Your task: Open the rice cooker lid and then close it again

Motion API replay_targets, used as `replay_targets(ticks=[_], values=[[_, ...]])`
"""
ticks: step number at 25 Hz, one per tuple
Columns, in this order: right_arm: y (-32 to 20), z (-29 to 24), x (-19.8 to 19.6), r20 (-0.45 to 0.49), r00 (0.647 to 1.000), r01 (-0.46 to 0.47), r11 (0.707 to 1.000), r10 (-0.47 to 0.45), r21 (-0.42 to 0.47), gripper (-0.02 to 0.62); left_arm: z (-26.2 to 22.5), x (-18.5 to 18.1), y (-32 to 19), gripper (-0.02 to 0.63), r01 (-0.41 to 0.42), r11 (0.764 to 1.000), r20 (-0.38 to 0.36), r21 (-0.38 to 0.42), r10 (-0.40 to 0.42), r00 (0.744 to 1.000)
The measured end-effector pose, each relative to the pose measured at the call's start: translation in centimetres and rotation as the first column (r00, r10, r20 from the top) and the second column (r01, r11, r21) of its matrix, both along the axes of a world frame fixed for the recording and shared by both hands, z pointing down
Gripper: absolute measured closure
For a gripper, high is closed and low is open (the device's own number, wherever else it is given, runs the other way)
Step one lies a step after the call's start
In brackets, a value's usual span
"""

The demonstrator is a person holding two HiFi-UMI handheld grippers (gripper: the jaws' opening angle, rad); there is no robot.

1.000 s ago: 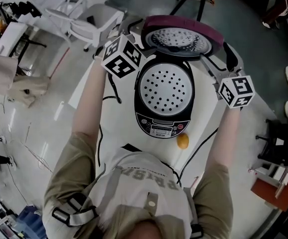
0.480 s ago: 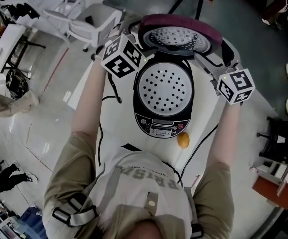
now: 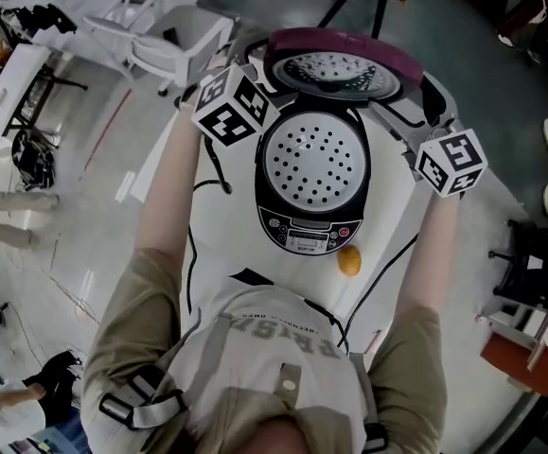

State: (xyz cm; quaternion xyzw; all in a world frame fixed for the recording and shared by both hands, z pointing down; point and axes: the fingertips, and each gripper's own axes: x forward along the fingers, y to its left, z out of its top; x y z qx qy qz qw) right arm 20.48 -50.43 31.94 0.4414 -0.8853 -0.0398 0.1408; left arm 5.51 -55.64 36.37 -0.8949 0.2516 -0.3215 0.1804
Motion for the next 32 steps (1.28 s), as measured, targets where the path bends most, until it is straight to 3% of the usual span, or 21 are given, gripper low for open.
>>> replay_targets(ticks=[32], values=[[9.1,3.5,-1.6,-0.120,0.989,0.080,0.995,-0.087,-0.062,0.132,3.0,-1.6,8.8,0.127,0.020,1.000,0.108,-0.023,-0.017,0.994]])
